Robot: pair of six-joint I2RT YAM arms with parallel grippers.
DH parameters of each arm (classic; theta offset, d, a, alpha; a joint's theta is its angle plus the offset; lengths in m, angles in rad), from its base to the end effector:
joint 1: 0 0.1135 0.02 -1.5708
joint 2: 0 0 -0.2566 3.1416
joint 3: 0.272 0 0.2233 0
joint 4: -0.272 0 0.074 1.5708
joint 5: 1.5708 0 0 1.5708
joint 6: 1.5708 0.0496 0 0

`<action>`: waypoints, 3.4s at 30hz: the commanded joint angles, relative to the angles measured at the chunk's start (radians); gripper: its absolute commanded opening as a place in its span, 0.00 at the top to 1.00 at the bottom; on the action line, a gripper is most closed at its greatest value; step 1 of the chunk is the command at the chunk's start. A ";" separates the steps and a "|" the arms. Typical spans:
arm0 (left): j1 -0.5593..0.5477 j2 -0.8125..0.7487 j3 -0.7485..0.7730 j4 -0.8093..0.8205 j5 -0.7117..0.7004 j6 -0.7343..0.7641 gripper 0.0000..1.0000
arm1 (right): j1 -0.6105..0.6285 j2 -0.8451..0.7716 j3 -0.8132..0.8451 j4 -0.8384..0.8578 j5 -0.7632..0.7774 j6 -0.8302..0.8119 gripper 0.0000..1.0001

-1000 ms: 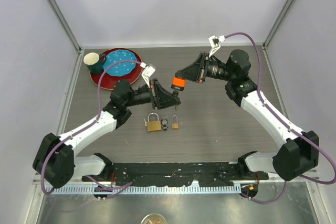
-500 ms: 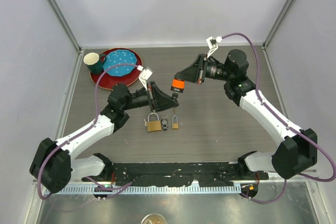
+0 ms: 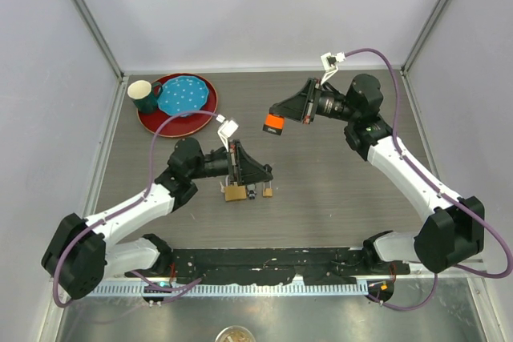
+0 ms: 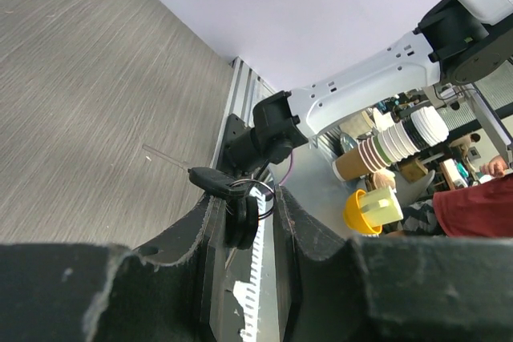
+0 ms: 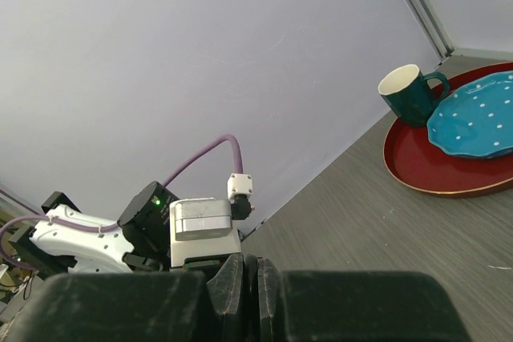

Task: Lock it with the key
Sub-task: Lock the lock, then place the lock at the center of the board, then place the key at the center of the board.

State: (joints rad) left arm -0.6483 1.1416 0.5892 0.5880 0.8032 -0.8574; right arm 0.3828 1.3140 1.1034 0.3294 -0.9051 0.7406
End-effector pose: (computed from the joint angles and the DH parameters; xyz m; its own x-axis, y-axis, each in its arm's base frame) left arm 0.1667 -0.1711 0.2889 -0.7319 -0.1043 -0.6734 0.6710 0.0618 -0.7389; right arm 0.2467 0.1414 0.3878 -0.5633 0.2224 -0.7958 -0.7791 0.1777 0.6012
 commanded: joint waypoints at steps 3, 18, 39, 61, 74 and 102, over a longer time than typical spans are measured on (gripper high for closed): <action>-0.005 -0.045 0.021 -0.019 -0.001 0.027 1.00 | -0.004 -0.033 0.046 0.060 0.011 0.000 0.99; -0.004 -0.037 0.024 -0.120 -0.070 0.083 1.00 | -0.010 0.025 -0.120 -0.125 0.029 -0.171 0.99; -0.004 0.033 0.034 -0.106 -0.061 0.074 1.00 | -0.010 0.293 -0.355 -0.176 0.173 -0.297 0.99; -0.004 0.075 0.064 -0.129 -0.042 0.084 1.00 | -0.010 0.429 -0.295 -0.389 0.253 -0.425 0.98; -0.004 0.090 0.070 -0.125 -0.038 0.078 0.99 | -0.010 0.419 -0.275 -0.484 0.391 -0.446 0.75; -0.024 0.070 0.073 -0.238 -0.093 0.142 1.00 | -0.010 0.169 -0.277 -0.552 0.562 -0.425 0.29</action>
State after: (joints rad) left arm -0.6548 1.2285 0.6209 0.4107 0.7414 -0.7757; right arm 0.3771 1.5661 0.8295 -0.2348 -0.3401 0.3340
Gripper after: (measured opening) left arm 0.276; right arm 0.670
